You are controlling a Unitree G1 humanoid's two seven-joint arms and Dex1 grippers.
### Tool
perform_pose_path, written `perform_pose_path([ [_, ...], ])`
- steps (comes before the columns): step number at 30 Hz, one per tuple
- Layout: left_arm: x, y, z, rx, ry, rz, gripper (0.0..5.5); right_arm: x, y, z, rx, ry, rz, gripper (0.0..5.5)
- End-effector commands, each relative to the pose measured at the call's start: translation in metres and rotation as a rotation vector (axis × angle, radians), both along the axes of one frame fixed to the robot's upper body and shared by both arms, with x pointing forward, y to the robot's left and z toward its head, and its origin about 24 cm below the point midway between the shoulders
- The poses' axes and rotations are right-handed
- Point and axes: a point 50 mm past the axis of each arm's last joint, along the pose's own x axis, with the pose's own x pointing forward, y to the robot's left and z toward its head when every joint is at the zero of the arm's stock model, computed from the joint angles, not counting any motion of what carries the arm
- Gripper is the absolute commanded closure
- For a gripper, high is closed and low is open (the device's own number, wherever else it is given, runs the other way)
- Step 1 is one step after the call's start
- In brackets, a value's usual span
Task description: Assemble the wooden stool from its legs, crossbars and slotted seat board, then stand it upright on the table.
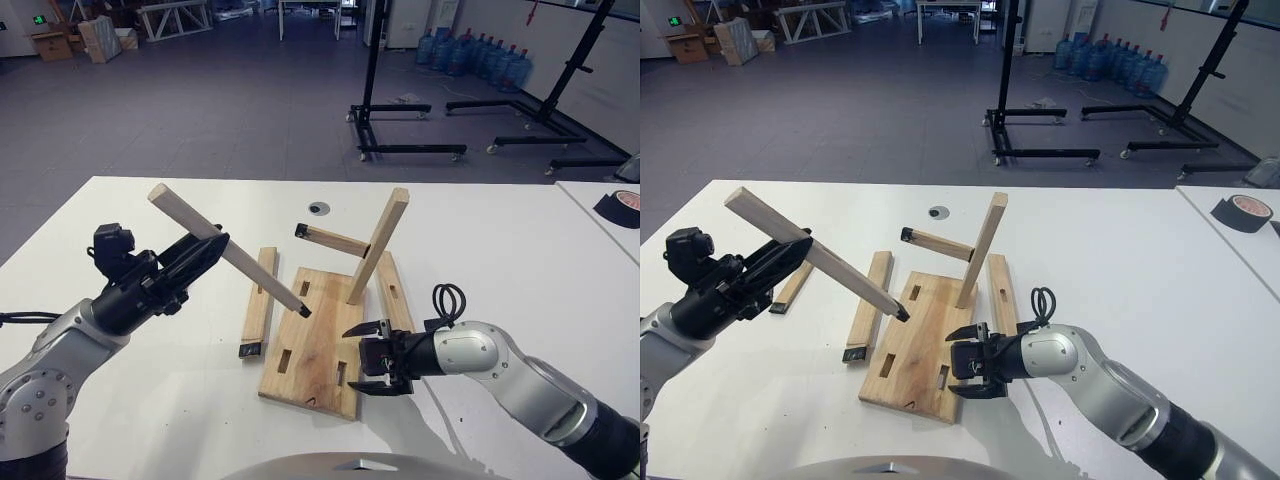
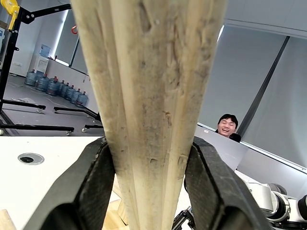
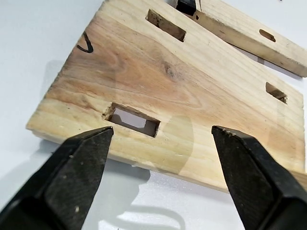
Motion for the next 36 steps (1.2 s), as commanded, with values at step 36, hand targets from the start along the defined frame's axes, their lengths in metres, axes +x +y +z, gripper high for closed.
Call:
perform_pose_path([
  [36, 0.049, -0.036, -0.04, 0.225, -0.193, -0.171, 3.49, -0.031, -0.021, -0.005, -0.015, 0.187, 0.031, 1.72],
])
